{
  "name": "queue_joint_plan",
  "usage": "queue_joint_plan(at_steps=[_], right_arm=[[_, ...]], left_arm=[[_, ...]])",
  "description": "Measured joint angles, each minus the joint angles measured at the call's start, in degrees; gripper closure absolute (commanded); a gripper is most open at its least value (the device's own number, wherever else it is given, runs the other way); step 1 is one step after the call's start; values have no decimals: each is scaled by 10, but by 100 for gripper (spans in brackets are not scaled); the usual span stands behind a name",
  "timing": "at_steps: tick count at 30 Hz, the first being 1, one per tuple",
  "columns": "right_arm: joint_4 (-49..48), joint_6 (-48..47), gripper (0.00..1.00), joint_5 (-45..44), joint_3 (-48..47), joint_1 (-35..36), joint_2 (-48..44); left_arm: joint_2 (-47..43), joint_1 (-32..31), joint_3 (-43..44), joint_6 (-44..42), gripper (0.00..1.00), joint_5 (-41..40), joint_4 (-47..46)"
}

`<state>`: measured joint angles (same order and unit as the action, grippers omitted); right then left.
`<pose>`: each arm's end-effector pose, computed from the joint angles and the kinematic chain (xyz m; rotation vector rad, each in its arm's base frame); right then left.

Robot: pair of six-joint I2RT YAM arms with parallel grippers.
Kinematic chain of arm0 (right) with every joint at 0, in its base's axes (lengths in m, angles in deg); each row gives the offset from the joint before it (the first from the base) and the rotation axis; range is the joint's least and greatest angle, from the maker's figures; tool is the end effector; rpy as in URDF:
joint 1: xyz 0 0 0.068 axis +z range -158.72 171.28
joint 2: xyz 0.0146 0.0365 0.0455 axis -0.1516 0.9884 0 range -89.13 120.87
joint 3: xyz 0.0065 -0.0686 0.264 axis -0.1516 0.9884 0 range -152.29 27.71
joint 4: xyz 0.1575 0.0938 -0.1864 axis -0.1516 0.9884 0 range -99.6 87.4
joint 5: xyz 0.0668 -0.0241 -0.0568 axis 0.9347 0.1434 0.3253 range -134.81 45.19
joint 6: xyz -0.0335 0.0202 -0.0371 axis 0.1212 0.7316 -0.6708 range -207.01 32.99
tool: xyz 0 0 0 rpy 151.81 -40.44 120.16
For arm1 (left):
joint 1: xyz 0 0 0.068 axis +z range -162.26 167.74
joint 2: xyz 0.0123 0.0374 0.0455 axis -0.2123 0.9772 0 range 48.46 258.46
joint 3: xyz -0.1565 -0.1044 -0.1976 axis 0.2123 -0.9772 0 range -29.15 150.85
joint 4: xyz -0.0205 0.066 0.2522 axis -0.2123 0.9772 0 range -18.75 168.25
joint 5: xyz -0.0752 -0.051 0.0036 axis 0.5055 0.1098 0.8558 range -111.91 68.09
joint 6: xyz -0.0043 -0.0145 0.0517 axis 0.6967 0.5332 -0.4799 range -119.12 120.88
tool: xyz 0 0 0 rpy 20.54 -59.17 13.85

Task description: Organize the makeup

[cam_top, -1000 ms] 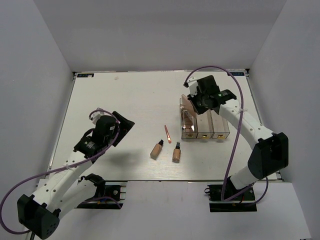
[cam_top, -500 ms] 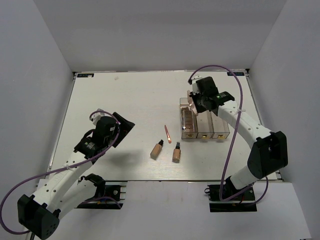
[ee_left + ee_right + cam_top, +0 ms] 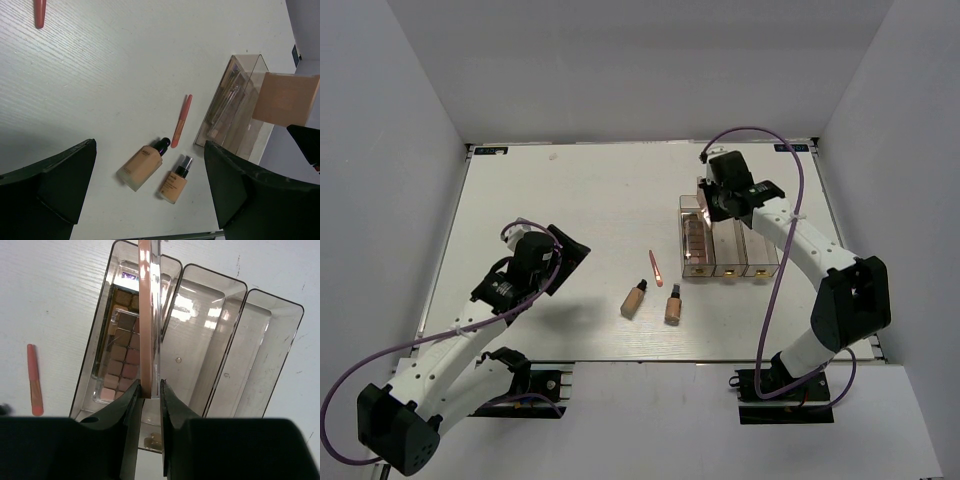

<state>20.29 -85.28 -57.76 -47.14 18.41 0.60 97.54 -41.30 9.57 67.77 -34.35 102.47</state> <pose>0.3135 0.1515 0.2961 -0.4038 2.2920 -0.0140 0.1613 -0.0807 0.2558 -0.8721 2.1883 -0.6138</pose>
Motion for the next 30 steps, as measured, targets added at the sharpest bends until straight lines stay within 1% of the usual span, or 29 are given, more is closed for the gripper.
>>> queue_joint_plan(at_steps=[8, 17, 30], right_arm=[[8, 9, 100, 9, -36, 0, 3], [30, 41, 100, 31, -37, 0, 31], [21, 34, 100, -19, -31, 16, 42]], left_arm=[[3, 0, 0, 3, 2, 0, -1], [12, 0, 0, 5, 2, 0, -4], [4, 0, 0, 7, 2, 0, -3]])
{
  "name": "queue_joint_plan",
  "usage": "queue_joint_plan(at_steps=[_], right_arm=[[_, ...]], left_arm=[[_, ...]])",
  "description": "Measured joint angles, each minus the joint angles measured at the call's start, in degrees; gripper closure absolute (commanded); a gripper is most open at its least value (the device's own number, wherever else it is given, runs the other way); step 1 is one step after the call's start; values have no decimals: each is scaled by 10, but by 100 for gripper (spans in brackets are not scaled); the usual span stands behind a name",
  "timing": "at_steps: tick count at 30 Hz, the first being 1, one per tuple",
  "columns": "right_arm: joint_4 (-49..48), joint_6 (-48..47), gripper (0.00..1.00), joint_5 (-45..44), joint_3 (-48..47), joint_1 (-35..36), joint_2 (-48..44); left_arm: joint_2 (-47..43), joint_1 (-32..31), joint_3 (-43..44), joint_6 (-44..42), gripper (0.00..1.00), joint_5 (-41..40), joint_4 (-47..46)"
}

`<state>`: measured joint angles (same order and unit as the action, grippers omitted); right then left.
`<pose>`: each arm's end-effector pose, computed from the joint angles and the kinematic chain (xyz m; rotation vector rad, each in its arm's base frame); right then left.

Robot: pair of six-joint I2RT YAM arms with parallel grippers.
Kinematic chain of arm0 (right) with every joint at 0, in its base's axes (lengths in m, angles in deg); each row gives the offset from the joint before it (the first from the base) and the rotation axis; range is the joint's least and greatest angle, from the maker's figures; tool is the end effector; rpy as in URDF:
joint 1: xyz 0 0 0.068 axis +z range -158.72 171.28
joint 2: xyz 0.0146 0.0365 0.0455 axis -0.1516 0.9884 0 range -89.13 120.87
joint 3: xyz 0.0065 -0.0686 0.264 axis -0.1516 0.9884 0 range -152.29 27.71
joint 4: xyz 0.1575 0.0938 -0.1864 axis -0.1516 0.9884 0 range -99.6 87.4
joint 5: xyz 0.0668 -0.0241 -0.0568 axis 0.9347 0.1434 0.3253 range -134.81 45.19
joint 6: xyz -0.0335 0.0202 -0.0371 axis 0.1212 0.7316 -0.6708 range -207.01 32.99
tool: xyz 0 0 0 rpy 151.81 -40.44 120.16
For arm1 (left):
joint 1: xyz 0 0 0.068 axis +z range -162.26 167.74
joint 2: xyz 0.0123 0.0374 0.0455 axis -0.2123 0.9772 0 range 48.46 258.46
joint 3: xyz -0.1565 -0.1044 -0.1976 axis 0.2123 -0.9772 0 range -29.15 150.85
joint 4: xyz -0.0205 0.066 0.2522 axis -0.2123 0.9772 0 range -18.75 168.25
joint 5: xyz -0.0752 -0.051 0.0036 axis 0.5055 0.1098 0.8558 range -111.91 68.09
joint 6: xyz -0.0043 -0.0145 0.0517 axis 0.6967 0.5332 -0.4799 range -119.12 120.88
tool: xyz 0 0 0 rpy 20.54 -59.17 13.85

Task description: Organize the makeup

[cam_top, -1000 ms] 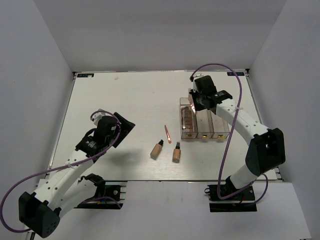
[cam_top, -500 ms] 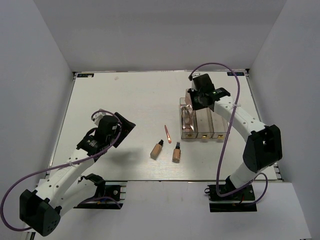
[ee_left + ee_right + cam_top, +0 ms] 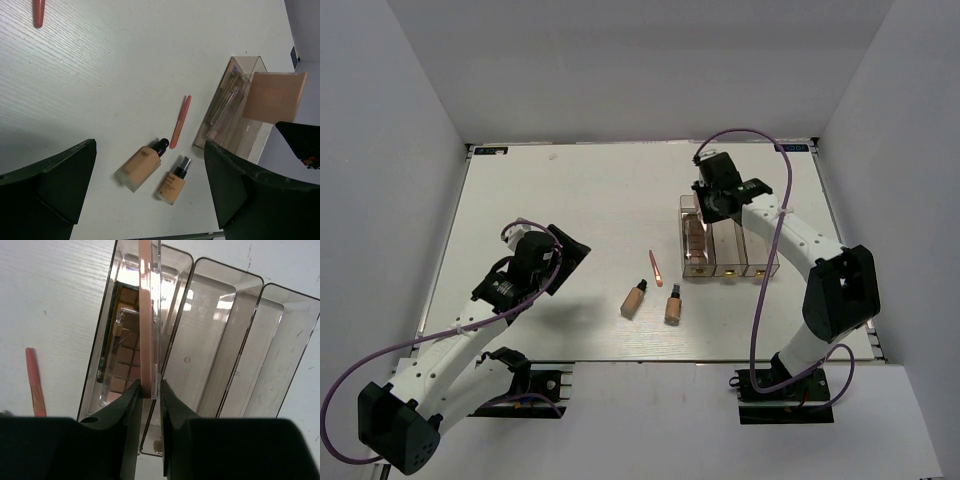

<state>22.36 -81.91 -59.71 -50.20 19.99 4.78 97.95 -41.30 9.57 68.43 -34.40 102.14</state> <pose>0.3225 0.1661 0.2866 -0.3680 2.3428 -0.0315 0.1626 -0.0814 0.2552 -0.8858 2.1853 -0.6174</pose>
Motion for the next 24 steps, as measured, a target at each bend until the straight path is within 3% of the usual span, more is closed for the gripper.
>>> queue_joint_plan(at_steps=[8, 11, 24], right_arm=[[-18, -15, 100, -19, 28, 29, 0], [-24, -23, 87, -20, 28, 38, 0], [-38, -42, 66, -31, 48, 68, 0]], left_arm=[[2, 0, 0, 0, 2, 0, 0], [2, 0, 0, 0, 2, 0, 0], [3, 0, 0, 0, 2, 0, 0]])
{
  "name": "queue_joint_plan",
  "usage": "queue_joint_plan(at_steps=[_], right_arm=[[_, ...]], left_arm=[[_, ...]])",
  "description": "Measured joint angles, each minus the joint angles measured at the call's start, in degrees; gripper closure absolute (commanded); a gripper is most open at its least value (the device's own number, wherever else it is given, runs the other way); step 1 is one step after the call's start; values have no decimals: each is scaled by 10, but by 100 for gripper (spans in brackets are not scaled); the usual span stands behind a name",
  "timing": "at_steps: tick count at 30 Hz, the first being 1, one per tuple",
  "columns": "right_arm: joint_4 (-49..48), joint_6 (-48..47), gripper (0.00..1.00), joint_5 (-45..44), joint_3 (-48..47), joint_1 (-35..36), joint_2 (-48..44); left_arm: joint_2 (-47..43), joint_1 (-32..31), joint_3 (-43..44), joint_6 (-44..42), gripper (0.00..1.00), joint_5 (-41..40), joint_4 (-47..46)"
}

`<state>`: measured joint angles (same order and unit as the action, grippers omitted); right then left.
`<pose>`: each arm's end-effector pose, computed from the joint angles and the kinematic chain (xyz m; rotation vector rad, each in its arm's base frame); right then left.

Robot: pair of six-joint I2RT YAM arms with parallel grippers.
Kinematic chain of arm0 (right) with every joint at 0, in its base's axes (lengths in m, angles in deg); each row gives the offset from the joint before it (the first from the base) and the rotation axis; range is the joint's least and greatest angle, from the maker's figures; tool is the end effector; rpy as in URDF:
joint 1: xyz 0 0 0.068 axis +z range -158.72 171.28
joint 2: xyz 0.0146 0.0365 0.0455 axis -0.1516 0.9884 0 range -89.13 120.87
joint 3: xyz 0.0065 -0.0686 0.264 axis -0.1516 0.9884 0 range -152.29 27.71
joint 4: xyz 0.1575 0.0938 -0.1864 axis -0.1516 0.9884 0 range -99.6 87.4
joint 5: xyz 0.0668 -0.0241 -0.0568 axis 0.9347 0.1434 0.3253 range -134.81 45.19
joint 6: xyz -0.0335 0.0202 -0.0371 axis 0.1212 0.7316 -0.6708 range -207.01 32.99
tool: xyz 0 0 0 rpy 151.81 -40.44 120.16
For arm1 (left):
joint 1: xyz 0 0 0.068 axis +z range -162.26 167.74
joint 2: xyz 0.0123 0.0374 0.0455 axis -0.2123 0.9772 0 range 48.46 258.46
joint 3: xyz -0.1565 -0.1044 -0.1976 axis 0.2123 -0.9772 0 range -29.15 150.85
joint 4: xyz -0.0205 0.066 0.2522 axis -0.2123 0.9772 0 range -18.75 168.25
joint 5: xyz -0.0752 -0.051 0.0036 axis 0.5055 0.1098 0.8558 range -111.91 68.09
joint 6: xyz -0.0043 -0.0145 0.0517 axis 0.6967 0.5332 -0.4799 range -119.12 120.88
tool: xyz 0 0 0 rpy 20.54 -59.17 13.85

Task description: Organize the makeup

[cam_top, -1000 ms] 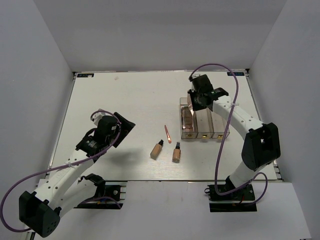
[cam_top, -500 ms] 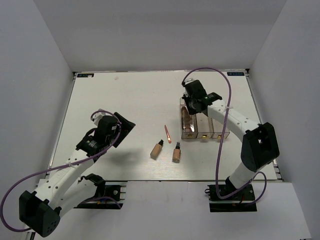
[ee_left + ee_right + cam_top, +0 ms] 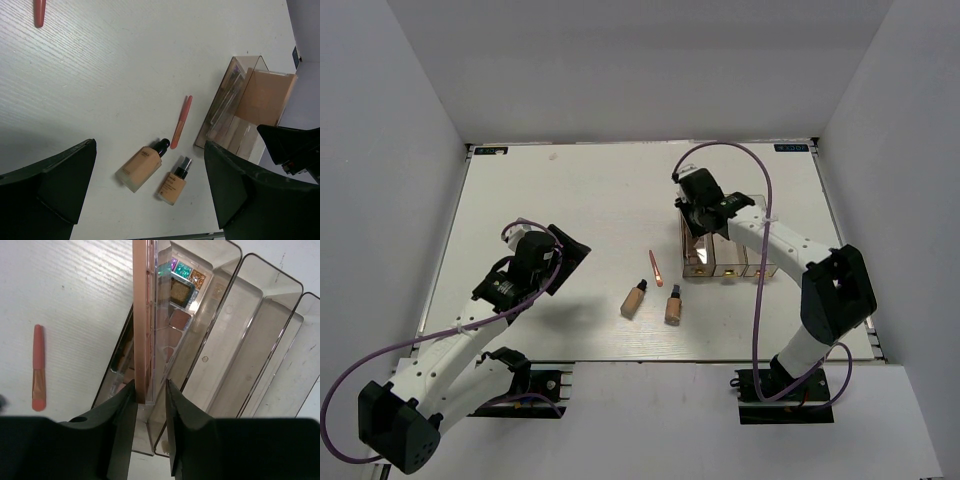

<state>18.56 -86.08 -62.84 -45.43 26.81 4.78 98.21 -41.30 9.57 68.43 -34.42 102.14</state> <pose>0.2988 0.1997 0.2649 -0.5696 2.3021 -0.0792 0.1632 -0.0817 0.2544 -0.8867 2.1889 -0.6133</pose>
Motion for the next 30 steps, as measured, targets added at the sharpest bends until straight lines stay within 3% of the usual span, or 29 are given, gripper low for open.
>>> queue_joint_plan(at_steps=[14, 19, 30], right_arm=[[-9, -30, 64, -29, 21, 10, 0], [-14, -36, 51, -31, 25, 10, 0], [-14, -41, 49, -19, 33, 10, 0]], left_arm=[[7, 0, 0, 0, 2, 0, -1], [9, 0, 0, 0, 2, 0, -1], [33, 0, 0, -1, 2, 14, -26]])
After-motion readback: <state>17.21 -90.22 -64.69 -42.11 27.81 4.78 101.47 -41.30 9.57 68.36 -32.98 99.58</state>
